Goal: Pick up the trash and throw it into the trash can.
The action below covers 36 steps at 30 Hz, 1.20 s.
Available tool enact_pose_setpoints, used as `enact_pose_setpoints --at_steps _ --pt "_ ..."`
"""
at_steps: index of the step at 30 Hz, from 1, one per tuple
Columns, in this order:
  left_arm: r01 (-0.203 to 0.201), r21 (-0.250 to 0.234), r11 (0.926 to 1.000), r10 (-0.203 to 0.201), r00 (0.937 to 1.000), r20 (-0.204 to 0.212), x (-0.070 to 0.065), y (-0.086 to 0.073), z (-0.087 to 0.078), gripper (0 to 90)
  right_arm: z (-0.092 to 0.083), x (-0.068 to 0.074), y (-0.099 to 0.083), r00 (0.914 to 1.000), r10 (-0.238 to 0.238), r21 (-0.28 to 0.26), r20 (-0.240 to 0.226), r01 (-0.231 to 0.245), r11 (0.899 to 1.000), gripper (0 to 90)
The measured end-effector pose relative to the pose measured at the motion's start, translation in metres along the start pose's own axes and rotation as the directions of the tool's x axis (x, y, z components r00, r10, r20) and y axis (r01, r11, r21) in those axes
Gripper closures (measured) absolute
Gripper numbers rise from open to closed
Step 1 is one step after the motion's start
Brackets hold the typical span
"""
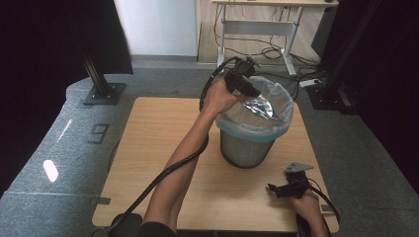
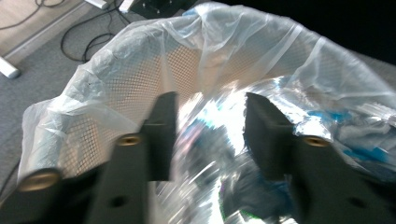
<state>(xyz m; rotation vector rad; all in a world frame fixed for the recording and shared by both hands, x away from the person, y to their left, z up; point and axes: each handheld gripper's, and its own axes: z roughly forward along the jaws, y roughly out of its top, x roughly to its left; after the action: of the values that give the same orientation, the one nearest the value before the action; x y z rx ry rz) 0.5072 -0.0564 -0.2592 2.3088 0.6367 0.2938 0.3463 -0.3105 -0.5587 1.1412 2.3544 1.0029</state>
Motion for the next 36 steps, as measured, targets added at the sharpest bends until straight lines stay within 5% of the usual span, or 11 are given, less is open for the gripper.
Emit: enact_pose_setpoints --at_steps 4,8,15,24,36 --pt "0.006 0.005 1.0000 -0.005 0.9990 -0.043 0.001 -0.001 0.002 23.6 0.000 0.000 0.000 1.0000 0.000 0.000 0.000 0.000 1.000 0.0" --pt "0.022 -0.006 0.9997 -0.023 0.9974 -0.069 0.006 -0.003 -0.007 13.4 0.000 0.000 0.000 1.0000 0.000 0.000 0.000 0.000 1.000 0.0" --pt "0.034 -0.030 0.9990 -0.035 0.9985 -0.041 0.011 -0.010 -0.024 0.0 0.000 0.000 0.000 1.0000 0.000 0.000 0.000 0.000 1.000 0.0" --pt "0.016 -0.092 0.9956 -0.018 0.9997 -0.019 0.014 -0.025 -0.047 0.0 0.000 0.000 0.000 1.0000 0.000 0.000 0.000 0.000 1.000 0.0" --pt "-0.013 -0.136 0.9907 0.008 0.9992 -0.041 0.017 -0.054 -0.079 0.0 0.000 0.000 0.000 1.0000 -0.001 0.002 -0.001 0.001 1.000 0.0"
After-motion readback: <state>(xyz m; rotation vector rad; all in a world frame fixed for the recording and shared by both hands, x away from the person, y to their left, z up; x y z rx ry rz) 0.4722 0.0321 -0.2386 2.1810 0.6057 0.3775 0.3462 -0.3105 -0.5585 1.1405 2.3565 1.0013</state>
